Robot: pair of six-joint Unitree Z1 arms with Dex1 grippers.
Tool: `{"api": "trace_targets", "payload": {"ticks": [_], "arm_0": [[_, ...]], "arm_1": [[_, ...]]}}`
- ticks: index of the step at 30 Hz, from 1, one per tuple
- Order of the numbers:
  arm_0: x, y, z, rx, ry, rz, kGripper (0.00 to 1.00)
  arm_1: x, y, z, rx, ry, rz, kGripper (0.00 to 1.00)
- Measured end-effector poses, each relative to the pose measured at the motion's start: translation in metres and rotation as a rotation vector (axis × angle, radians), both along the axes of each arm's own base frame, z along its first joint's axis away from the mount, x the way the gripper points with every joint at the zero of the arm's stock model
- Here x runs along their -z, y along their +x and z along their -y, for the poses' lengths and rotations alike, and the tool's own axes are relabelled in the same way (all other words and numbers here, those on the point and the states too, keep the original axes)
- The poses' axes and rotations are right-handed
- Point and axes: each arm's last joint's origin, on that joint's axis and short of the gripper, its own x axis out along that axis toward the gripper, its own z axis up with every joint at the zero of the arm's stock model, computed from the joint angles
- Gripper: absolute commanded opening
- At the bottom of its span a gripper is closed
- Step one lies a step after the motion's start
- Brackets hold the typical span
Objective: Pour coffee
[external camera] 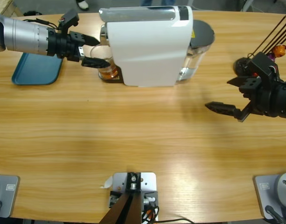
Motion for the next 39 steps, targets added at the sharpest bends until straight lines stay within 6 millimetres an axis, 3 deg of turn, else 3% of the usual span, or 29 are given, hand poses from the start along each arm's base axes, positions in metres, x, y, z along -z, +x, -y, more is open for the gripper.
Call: {"api": "trace_targets", "payload": {"ticks": [6, 12, 15, 18, 19, 21, 22, 39], "arm_0": [[0.0002, -0.0003, 0.0013, 0.009, 0.003, 0.007, 0.977], [0.0027, -0.0013, 0.0049, 0.024, 0.008, 0.007, 0.700], [0.0064, -0.0002, 0.0054, 0.024, 0.014, 0.000, 0.678], [0.0080, 0.0006, 0.0058, 0.025, 0.019, 0.000, 0.493], [0.0079, 0.0009, 0.0060, 0.026, 0.019, 0.002, 0.383], [0.0077, 0.0013, 0.0065, 0.026, 0.019, 0.003, 0.064], [0.0076, 0.0014, 0.0065, 0.025, 0.020, 0.004, 0.000], [0.0075, 0.0034, 0.0068, 0.035, 0.025, 0.022, 0.000]], "arm_1": [[0.0000, 0.0000, 0.0000, 0.000, 0.000, 0.000, 1.000], [0.0000, 0.0000, 0.0000, 0.000, 0.000, 0.000, 1.000], [0.0000, 0.0000, 0.0000, 0.000, 0.000, 0.000, 1.000], [0.0000, 0.0000, 0.0000, 0.000, 0.000, 0.000, 1.000], [0.0000, 0.0000, 0.0000, 0.000, 0.000, 0.000, 1.000], [0.0000, 0.0000, 0.0000, 0.000, 0.000, 0.000, 1.000], [0.0000, 0.0000, 0.0000, 0.000, 0.000, 0.000, 1.000], [0.0000, 0.0000, 0.0000, 0.000, 0.000, 0.000, 1.000]]}}
